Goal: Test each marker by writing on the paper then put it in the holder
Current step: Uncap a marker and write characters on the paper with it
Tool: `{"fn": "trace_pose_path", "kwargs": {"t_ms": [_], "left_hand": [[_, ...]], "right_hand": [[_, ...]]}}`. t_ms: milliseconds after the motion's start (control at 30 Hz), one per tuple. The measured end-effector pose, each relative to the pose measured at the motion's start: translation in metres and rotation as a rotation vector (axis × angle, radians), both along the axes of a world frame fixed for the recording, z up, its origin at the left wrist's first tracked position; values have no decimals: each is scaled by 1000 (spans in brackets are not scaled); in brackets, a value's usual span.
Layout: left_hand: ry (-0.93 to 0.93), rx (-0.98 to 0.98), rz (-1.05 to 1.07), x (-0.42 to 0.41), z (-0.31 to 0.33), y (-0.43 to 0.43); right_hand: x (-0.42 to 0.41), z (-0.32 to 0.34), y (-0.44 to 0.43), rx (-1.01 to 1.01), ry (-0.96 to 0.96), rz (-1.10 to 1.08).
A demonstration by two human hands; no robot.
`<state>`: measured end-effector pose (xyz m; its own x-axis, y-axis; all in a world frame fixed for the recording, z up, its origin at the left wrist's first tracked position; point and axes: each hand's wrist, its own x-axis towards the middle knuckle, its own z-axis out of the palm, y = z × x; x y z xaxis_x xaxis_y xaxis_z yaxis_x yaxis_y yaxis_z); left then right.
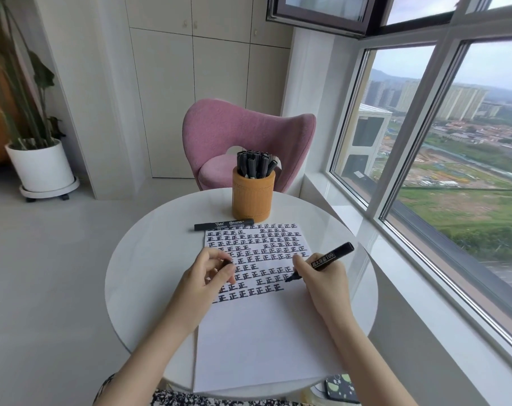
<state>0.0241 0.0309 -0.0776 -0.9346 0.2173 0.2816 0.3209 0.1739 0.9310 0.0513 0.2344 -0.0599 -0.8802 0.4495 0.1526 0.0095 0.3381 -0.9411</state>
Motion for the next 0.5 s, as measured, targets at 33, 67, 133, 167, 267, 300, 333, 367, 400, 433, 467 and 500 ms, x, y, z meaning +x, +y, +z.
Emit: {"fn": "trace_pose_path", "kwargs": {"t_ms": [33, 67, 133, 167, 267, 300, 333, 367, 400, 433, 467, 500], "left_hand": [[-6, 2, 1, -1, -1, 0], [-8, 0, -1, -1, -2, 0], [-6, -11, -7, -2, -3, 0], [-3, -15, -10, -2, -4, 0], [-8, -8, -17, -2, -5, -1], [-11, -9, -19, -2, -5, -1], [-11, -12, -19, -3, -6, -1], [-10, -15, -20, -3, -6, -1], [-8, -18, -18, -3, -6, -1], [-8, -20, -18, -3, -6, -1], [-11, -20, -17, -3, -6, -1], [-15, -17, -17, -3, -7, -1]], "right_hand": [[0, -2, 0, -3, -3, -4], [-1, -4, 0, -3, -8, -5], [-1, -6, 1, 0, -12, -10], [-1, -7, 1, 2, -13, -9], [-1, -8, -1, 9, 3, 8], [-1, -8, -1, 11, 8, 12], [-1, -8, -1, 12, 8, 9], [-1, -8, -2, 14, 8, 5], [-1, -8, -2, 16, 6, 2], [-1, -8, -2, 18, 6, 4], [-1, -8, -2, 24, 7, 7], [-2, -8, -2, 32, 8, 11]]}}
